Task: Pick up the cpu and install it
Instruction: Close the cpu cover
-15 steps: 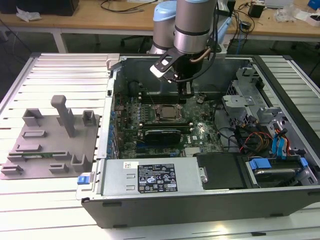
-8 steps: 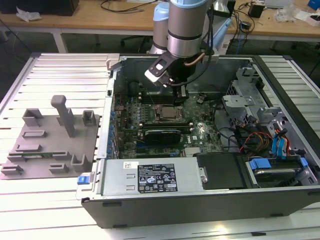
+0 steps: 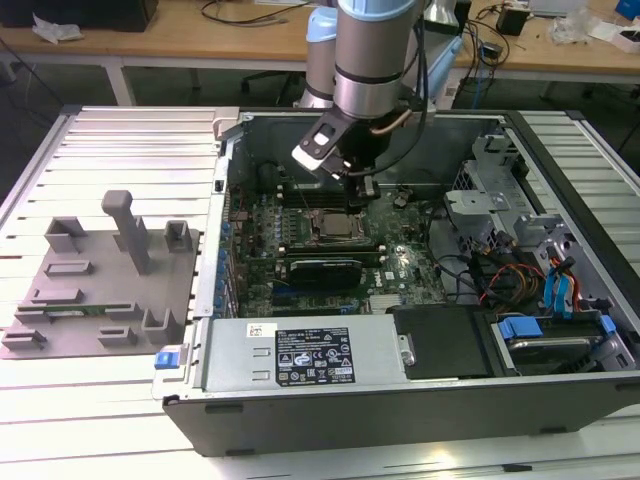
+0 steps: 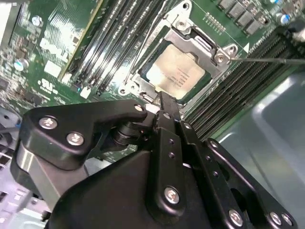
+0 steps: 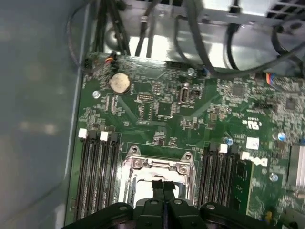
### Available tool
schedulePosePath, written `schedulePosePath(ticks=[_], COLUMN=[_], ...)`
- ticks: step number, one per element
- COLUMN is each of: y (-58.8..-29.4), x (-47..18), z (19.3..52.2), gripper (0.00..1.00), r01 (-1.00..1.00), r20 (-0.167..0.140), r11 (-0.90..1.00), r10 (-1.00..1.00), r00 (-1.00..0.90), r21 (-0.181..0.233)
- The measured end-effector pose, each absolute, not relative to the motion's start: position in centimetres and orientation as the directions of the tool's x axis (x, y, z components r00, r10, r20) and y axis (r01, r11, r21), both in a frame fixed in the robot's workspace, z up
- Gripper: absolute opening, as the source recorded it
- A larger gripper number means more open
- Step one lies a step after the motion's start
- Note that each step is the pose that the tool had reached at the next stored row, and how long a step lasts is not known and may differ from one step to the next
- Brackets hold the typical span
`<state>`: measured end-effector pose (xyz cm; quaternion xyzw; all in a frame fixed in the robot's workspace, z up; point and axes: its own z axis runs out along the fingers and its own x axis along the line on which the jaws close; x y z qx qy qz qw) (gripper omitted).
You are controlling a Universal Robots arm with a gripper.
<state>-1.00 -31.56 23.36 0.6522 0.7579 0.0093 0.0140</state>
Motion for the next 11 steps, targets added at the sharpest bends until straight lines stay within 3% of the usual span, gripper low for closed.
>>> schedulePosePath(ticks=[11], y=[-31.56], x=[-0.99], z=[22.95], gripper=[0.11], r01=[0.906], r20=[-0.019], r11=[0.421], r10=[0.907], r00=[-0.421], r21=[0.029])
